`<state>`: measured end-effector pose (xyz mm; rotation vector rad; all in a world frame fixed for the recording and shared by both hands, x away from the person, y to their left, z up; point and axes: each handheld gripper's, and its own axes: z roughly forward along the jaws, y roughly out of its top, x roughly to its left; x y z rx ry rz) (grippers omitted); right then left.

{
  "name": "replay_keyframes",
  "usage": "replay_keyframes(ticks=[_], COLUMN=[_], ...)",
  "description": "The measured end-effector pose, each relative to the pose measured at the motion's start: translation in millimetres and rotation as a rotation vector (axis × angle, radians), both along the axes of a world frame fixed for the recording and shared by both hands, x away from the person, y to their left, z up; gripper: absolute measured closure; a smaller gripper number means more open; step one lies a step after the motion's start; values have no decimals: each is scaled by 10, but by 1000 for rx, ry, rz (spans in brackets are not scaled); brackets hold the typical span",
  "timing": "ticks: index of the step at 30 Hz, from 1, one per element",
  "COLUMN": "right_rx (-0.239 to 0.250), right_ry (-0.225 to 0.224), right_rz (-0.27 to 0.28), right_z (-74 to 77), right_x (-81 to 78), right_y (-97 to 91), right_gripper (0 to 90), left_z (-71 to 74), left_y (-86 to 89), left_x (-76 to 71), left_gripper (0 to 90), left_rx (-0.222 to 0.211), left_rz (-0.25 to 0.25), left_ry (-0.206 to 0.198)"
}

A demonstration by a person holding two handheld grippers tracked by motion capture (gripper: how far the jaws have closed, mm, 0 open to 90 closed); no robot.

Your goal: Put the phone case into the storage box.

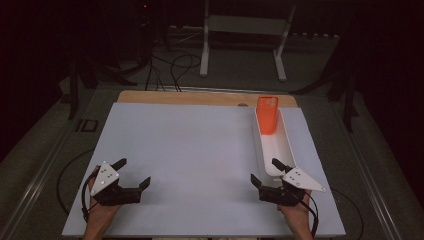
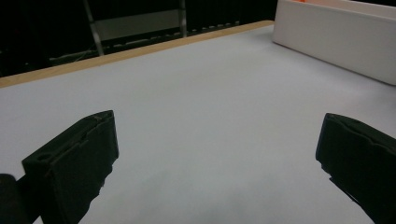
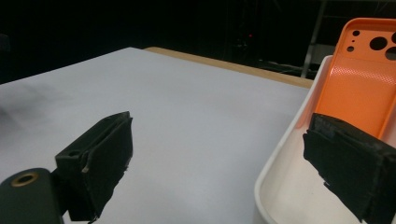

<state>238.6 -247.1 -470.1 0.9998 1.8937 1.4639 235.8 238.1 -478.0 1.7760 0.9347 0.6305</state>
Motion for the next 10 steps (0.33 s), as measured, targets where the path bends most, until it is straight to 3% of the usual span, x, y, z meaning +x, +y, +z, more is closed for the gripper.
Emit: replay_keyframes(ticks=[10], right_rx=[17], right_ry=[3], right_rz=[0], right_z=[-25], right_x=[-9], right_y=[-31], right_gripper=[81], left_z=[-2], left_y=[-9], left_x=[0], left_gripper=[0], left_rx=[2], left_rz=[-6], left_ry=[-1])
